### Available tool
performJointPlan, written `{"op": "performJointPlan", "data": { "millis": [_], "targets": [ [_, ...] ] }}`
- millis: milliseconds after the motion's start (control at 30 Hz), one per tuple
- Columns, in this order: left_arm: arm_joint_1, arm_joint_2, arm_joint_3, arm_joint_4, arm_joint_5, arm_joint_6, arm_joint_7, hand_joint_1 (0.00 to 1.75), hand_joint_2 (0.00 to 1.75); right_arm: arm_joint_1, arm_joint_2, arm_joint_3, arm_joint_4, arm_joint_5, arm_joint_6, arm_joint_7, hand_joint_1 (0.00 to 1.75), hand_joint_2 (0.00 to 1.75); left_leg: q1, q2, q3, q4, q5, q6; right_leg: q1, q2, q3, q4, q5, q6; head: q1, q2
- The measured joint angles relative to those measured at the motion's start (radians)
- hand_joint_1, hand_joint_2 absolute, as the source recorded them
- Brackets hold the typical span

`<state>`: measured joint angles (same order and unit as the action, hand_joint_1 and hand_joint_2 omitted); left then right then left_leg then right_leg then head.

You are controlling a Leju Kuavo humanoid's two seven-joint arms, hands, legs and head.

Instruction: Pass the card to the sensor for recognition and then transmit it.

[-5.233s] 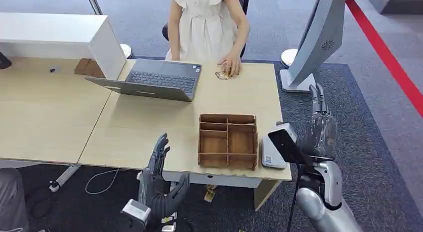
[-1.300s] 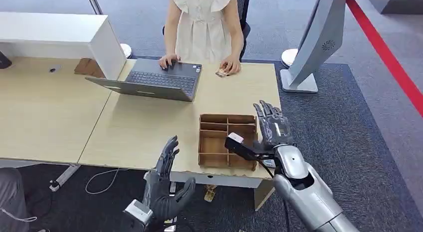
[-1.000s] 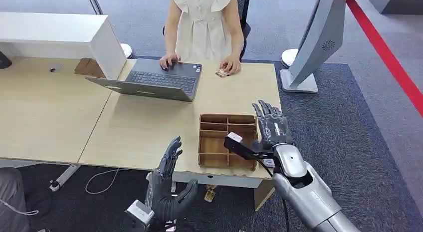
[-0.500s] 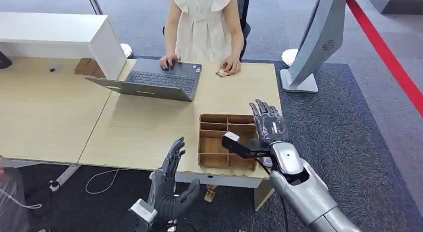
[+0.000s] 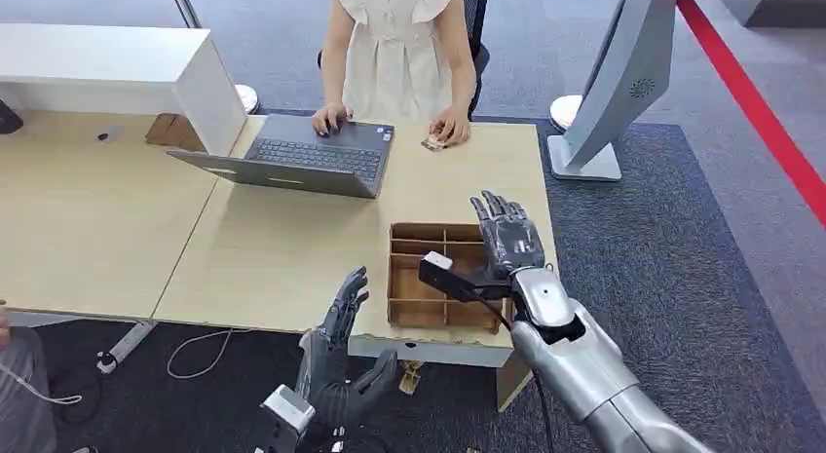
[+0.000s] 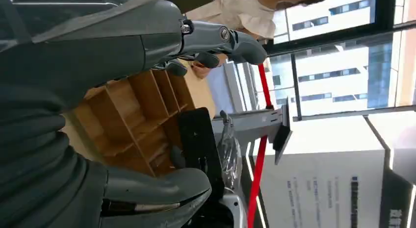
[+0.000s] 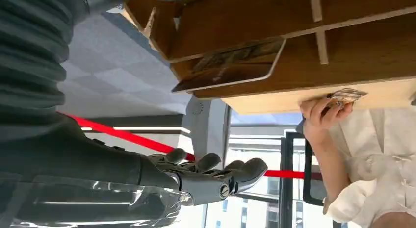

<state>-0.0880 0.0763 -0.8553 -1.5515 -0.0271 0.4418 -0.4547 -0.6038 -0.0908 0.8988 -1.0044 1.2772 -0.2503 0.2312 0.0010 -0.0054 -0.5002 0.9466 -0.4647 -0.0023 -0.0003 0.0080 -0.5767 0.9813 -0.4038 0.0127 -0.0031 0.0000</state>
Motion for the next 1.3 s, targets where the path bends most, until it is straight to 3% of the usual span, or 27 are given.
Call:
{"op": "performJointPlan", "data": {
  "millis": [533, 567, 600, 1300],
  "targets": [
    [-0.002, -0.005, 0.0, 0.008, -0.001, -0.008, 0.0, 0.0, 1.75, -0.022, 0.029, 0.018, 0.075, -0.018, -0.006, 0.0, 0.0, 1.75, 0.0, 0.0, 0.0, 0.0, 0.0, 0.0, 0.0, 0.0, 0.0, 0.0, 0.0, 0.0, 0.0, 0.0],
    [-0.002, -0.005, 0.0, 0.008, -0.001, -0.009, 0.0, 0.0, 1.75, -0.022, 0.029, 0.018, 0.077, -0.018, -0.006, 0.002, 0.17, 1.75, 0.0, 0.0, 0.0, 0.0, 0.0, 0.0, 0.0, 0.0, 0.0, 0.0, 0.0, 0.0, 0.0, 0.0],
    [-0.002, -0.005, 0.0, 0.008, -0.001, -0.01, 0.0, 0.0, 1.75, -0.023, 0.029, 0.018, 0.08, -0.02, -0.006, 0.004, 1.71, 1.75, 0.0, 0.0, 0.0, 0.0, 0.0, 0.0, 0.0, 0.0, 0.0, 0.0, 0.0, 0.0, 0.0, 0.0],
    [-0.016, -0.01, 0.002, 0.023, -0.012, 0.01, -0.004, 0.0, 1.75, -0.054, 0.047, 0.026, 0.127, -0.06, -0.042, -0.002, 1.75, 1.75, 0.0, 0.0, 0.0, 0.0, 0.0, 0.0, 0.0, 0.0, 0.0, 0.0, 0.0, 0.0, 0.0, 0.0]
  ]
}}
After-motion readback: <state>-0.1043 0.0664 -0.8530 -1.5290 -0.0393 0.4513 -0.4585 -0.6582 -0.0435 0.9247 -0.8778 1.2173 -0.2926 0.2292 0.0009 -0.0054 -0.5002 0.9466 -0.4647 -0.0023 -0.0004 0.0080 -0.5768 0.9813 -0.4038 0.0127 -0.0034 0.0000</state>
